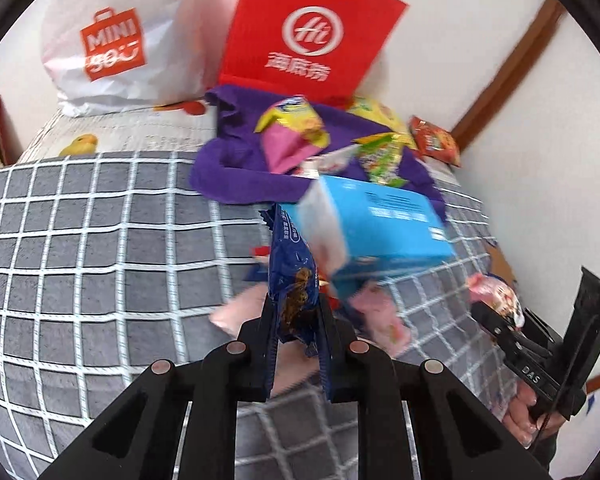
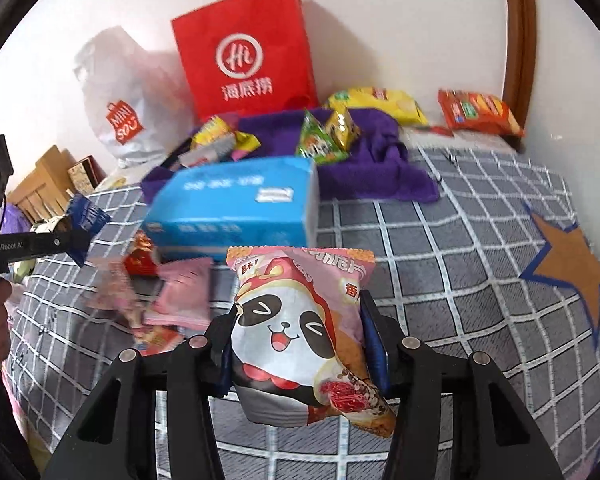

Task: Organize snacks
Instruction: 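Carry the panda bag and blue packet up over the purple towel with both tools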

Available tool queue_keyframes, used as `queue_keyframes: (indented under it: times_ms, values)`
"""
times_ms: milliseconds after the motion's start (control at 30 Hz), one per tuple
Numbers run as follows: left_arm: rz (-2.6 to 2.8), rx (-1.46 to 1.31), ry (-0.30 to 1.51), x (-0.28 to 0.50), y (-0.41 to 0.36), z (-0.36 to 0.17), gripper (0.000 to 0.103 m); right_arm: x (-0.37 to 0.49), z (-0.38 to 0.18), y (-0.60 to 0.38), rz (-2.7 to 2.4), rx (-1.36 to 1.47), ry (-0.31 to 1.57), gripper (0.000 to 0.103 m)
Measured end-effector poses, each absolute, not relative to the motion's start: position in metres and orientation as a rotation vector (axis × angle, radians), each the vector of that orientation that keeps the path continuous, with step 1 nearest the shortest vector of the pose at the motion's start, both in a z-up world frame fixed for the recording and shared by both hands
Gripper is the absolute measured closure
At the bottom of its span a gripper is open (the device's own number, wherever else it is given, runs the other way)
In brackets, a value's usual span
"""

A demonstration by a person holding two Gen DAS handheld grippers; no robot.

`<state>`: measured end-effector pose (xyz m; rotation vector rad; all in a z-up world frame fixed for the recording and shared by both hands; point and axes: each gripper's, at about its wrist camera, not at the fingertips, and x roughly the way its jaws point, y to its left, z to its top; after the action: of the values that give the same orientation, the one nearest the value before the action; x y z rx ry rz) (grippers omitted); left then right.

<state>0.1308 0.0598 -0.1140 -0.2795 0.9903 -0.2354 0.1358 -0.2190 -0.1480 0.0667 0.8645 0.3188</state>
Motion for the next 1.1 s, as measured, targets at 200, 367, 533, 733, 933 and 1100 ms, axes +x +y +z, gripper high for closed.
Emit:
queue_keyframes:
  times_ms: [200,367,533,733,933,1100]
  values:
    - [-0.284,-0.268,0.979,0.124,0.039,-0.103,0.087,0.13,-0.129,-0.212,0.314,0.072,0.843,0.053]
    - [-0.321,-0.261,0.97,0.122,0.025,-0.094,0.087,0.128,-0.116,-0.211,0.31,0.075,0.826,0.053]
    - [-0.347,-0.242,0.954,0.125,0.012,-0.082,0.087,0.132,-0.103,-0.207,0.295,0.057,0.81,0.053]
    - [-0.362,-0.228,0.941,0.138,0.001,-0.068,0.087,0.146,-0.091,-0.205,0.281,0.05,0.801,0.053]
    - [-0.371,-0.217,0.932,0.157,-0.006,-0.053,0.087,0.173,-0.076,-0.205,0.263,0.055,0.802,0.053]
    - [-0.365,-0.212,0.921,0.177,-0.008,-0.041,0.087,0.198,-0.063,-0.199,0.262,0.045,0.787,0.053]
